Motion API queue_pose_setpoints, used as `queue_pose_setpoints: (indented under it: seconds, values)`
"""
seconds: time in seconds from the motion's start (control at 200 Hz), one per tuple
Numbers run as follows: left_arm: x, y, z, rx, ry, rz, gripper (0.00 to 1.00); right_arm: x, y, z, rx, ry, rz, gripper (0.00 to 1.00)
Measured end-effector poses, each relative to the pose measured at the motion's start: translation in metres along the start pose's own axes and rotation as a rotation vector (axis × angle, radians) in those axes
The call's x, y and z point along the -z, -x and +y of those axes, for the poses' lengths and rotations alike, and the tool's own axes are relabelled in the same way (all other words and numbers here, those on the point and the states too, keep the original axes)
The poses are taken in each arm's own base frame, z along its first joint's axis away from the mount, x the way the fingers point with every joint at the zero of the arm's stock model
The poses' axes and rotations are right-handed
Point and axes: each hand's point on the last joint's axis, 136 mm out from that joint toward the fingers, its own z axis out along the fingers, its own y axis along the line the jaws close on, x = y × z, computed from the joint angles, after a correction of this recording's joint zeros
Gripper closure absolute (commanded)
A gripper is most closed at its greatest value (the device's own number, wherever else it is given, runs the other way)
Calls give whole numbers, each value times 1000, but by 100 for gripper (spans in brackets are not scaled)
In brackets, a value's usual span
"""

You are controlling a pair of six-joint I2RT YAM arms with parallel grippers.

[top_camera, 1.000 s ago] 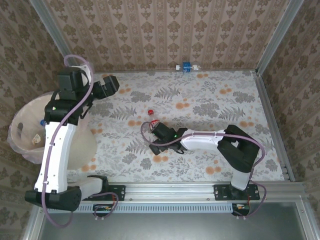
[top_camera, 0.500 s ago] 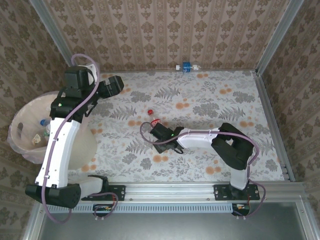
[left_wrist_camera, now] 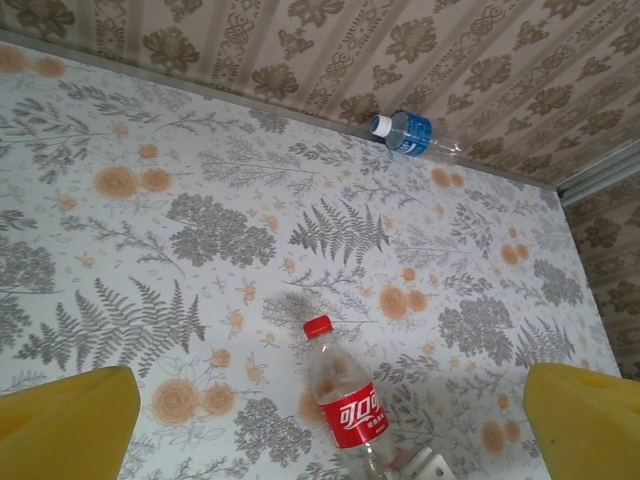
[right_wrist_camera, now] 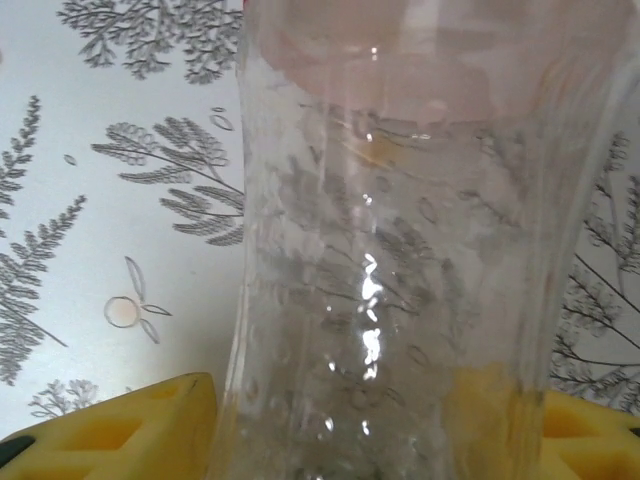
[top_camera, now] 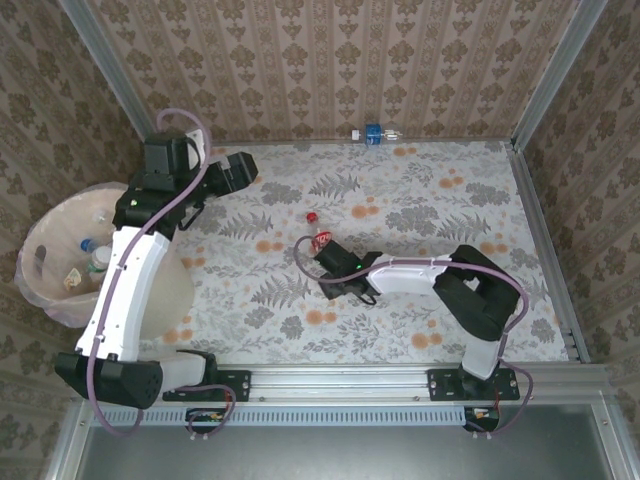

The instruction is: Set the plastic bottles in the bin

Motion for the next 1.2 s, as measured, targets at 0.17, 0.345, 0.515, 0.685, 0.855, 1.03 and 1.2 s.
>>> queue_pose_setpoints:
  seconds: [0.17, 0.345, 0.515, 0.685, 0.855, 1.03, 1.2]
  values:
    - [-15, -13, -10, 8, -56, 37, 0, 9, 2, -22, -90, 36, -47, 58]
    - [-43, -36, -24, 17, -123, 100, 0, 30, 17, -42, -189, 95, -156, 58]
    - [-70, -56, -42, 16, -192, 159, 0, 56, 38, -54, -248, 182, -284, 60]
    - [-84, -77, -74, -21, -304, 220, 0, 85, 58, -55, -280, 282, -401, 60]
    - [-84, -101, -108, -64, -427, 275, 0, 123, 82, -50, -298, 385, -528, 60]
    - [-86, -118, -128, -78, -526, 285, 0, 147, 98, -42, -310, 473, -604, 60]
    - [-96, -126, -141, -83, -565, 292, 0, 159, 106, -33, -311, 549, -637, 60]
